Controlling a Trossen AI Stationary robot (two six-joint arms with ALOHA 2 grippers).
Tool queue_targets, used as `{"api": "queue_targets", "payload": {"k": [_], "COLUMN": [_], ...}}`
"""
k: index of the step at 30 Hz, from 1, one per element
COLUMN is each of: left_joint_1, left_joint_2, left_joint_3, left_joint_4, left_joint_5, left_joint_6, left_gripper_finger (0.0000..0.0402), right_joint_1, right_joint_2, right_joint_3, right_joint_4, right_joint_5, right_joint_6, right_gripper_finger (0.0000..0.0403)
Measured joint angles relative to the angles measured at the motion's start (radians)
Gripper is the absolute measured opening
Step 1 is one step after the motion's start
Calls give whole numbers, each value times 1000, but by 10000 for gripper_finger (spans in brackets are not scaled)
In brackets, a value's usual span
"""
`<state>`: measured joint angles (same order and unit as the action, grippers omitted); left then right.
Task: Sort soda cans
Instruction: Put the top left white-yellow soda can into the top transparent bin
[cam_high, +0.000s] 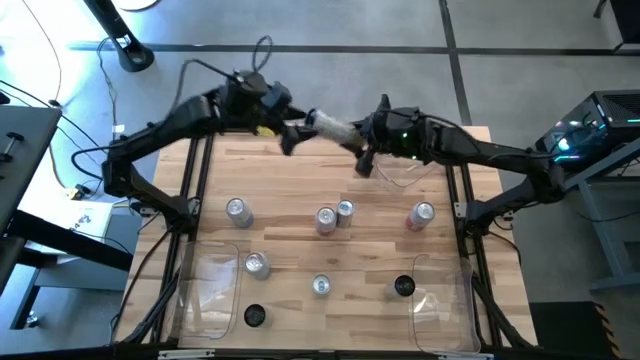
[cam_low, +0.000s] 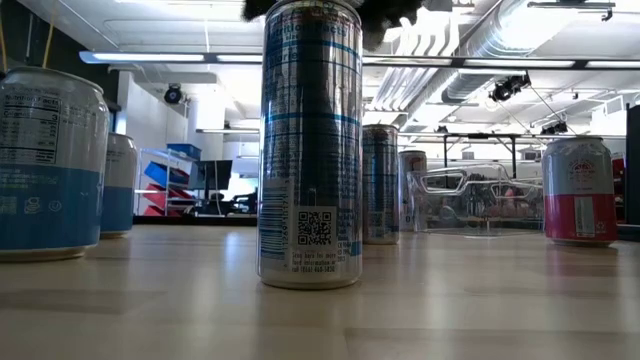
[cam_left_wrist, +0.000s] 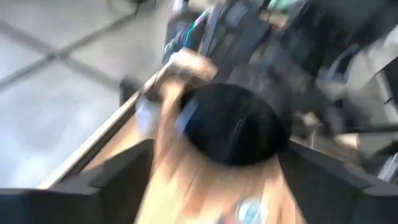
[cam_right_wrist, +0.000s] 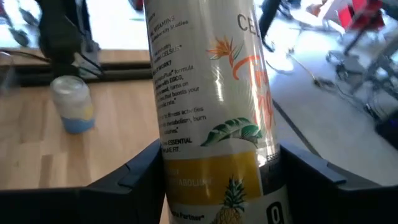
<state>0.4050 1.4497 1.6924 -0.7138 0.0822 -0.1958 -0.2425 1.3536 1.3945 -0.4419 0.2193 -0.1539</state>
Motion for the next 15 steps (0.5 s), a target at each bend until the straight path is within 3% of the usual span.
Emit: {"api": "queue_targets", "payload": {"k": [3, 9, 12, 15], "left_joint_1": [26, 39, 22, -22], "left_joint_2": [-22, -62, -91, -100], "left_joint_3": [3, -32, -126, -277], "left_joint_4": [-5, -8, 145, 408], "left_joint_5": [-29, -25, -26, -7], "left_joint_6": [19, 50, 52, 9], "left_gripper_finger": [383, 363, 364, 365], "right_joint_1": [-12, -39, -55, -73], "right_joint_2": [-6, -39, -71, -88], "right_joint_3": [46, 56, 58, 13], "right_joint_4": [-39, -170, -171, -93], "right_joint_5": [22, 11, 9, -43], "right_joint_6": [7, 25, 56, 89], "right_gripper_finger": [236, 236, 236, 236]}}
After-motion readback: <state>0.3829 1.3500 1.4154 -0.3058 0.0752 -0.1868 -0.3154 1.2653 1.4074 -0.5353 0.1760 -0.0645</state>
